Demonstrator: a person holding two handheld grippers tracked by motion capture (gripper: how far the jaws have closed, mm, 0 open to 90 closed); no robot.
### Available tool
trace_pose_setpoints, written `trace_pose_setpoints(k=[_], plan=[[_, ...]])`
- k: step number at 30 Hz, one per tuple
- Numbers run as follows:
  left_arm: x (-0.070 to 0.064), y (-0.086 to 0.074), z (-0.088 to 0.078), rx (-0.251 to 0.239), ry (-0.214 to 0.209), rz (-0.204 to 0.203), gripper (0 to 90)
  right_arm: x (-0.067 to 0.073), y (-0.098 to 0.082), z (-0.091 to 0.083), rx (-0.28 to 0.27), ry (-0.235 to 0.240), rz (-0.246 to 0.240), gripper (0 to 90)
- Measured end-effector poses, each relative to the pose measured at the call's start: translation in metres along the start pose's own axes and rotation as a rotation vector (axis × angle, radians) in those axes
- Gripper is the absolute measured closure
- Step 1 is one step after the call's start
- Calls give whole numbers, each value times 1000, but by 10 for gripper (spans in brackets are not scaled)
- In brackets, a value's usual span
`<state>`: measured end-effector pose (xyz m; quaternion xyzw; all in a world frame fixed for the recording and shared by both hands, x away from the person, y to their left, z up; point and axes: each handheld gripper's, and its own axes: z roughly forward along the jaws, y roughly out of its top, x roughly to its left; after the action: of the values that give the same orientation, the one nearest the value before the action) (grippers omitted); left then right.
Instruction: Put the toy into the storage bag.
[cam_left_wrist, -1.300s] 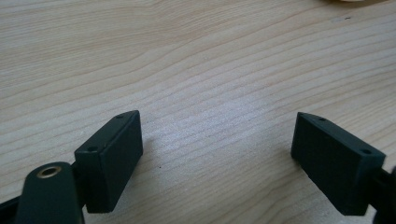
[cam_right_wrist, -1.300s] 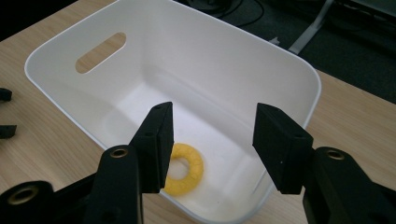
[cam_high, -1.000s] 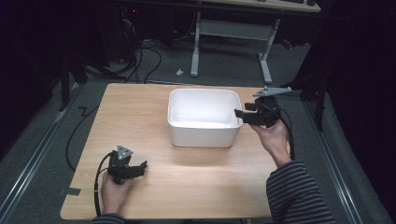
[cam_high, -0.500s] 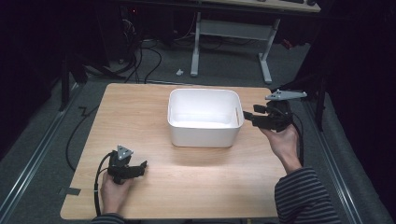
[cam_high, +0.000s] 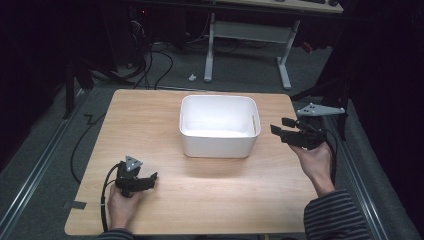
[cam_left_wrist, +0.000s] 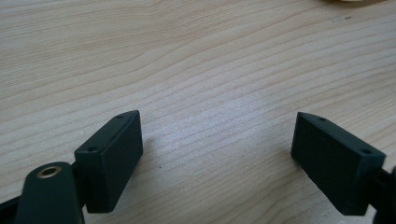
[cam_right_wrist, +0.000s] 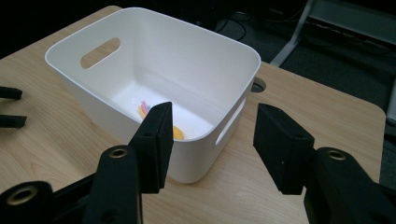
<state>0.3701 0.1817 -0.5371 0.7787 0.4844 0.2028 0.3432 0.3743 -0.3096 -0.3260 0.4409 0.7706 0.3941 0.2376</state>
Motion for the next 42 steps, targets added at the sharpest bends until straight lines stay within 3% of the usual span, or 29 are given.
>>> trace_pose_setpoints(k=[19, 42], plan=[[0, 0, 0, -1, 0, -2, 169, 0, -26, -36, -32, -16, 10, 482], [0, 1, 1, 7, 0, -3, 145, -8, -78, -73, -93, -49, 104, 484]])
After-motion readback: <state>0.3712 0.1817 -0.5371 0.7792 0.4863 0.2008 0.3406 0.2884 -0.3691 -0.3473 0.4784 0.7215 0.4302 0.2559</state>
